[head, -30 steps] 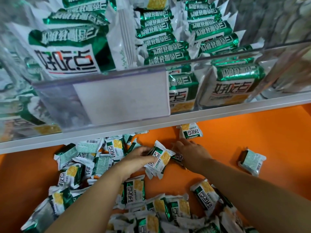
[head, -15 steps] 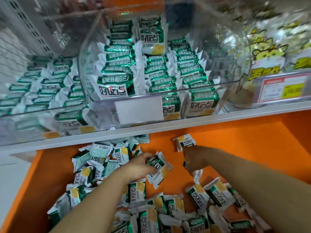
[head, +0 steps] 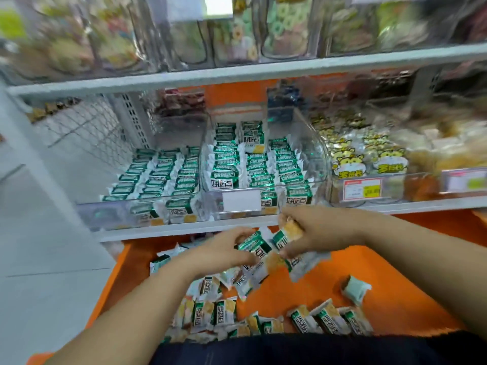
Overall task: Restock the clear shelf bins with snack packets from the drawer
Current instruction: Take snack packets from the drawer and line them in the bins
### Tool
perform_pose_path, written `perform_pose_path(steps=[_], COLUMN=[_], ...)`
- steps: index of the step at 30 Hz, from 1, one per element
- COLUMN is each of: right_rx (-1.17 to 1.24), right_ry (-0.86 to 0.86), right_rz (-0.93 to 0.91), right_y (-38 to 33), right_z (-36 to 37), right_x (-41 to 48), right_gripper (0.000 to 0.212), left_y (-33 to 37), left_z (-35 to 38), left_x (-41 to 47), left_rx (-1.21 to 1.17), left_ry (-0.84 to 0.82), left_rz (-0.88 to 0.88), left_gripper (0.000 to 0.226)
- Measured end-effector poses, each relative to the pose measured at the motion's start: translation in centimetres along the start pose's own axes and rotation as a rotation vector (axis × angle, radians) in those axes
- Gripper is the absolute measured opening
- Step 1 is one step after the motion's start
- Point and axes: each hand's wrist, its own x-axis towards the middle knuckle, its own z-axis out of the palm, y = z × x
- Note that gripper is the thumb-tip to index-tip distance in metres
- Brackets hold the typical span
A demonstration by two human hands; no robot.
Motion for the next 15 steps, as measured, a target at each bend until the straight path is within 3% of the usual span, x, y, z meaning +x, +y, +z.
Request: perform_pose_path(steps=[7,12,15], right_rx=[0.393,0.415,0.440], right_ry=[0.353,0.300,0.301], right_rz=[-0.052,-0.131,-0.150], right_y=[-1.8,-2.4,-2.7], right_z=[-1.4,-1.1,-0.8], right_x=[-2.3,-1.6,-1.0], right_gripper=[0.035,0.022,0.023], left_y=[1.6,1.3,1.5], left_z=[-1.5,-2.2,-2.6], left_x=[-3.4,-3.4,-3.2], left_rx=[-0.159,-0.239,-0.315], left_ry=[0.227,0.322,0.341], left_rz=[0.135,0.184,0.209], left_gripper=[0.058,0.048,0.068])
